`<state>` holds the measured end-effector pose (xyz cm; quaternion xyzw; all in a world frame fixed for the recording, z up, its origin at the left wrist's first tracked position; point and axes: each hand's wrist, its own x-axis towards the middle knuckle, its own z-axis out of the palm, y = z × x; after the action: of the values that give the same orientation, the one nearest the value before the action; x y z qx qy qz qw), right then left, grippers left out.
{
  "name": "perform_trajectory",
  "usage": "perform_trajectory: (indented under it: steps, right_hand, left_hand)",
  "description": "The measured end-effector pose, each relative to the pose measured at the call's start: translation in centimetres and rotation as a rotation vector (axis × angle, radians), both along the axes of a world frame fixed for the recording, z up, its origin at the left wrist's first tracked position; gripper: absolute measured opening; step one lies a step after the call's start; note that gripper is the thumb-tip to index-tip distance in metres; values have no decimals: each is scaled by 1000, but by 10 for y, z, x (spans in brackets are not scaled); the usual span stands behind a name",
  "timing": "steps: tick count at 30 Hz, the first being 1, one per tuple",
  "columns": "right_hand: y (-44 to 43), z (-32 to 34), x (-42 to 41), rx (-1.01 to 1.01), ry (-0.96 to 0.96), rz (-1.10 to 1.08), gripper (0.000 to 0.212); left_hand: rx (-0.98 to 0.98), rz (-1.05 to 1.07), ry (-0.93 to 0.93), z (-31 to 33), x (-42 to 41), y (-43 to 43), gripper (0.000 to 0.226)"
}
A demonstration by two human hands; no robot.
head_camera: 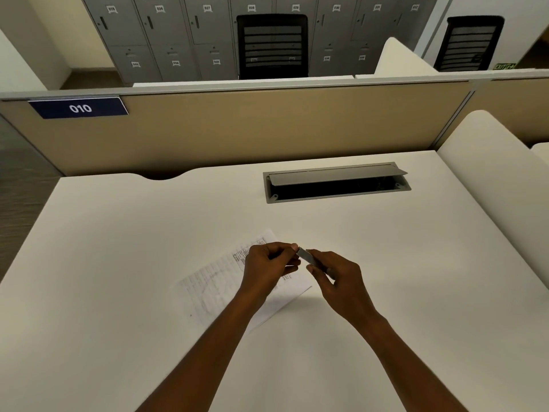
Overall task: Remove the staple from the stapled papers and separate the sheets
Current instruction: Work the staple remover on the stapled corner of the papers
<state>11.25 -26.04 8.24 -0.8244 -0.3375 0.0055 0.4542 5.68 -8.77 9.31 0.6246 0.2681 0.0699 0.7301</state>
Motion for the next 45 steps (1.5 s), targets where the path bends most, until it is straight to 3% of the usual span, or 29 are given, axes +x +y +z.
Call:
perform_trajectory:
  steps: [3, 8, 12, 17, 29, 45]
  right_hand:
    - [-7, -7, 5, 3, 3, -43, 26]
    - [-25, -32, 20, -120, 15, -163, 19]
    - [-36, -56, 21, -253, 25, -229, 11]
    - [-43, -77, 14, -371, 89, -204, 21]
    - [-25, -88, 12, -629, 101, -130, 29]
    - [-27, -95, 12, -672, 11, -146, 25]
  left_hand:
    - [76, -32, 32, -12, 3, 2, 14]
    - [527, -112, 75, -46, -4, 14, 9]
    - [762, -188, 100, -73, -14, 16, 14]
    - [937, -286, 123, -94, -17, 9, 20]
    - [897, -399, 137, -115, 15, -9, 21]
    - [844, -327, 184, -115, 31, -12, 13]
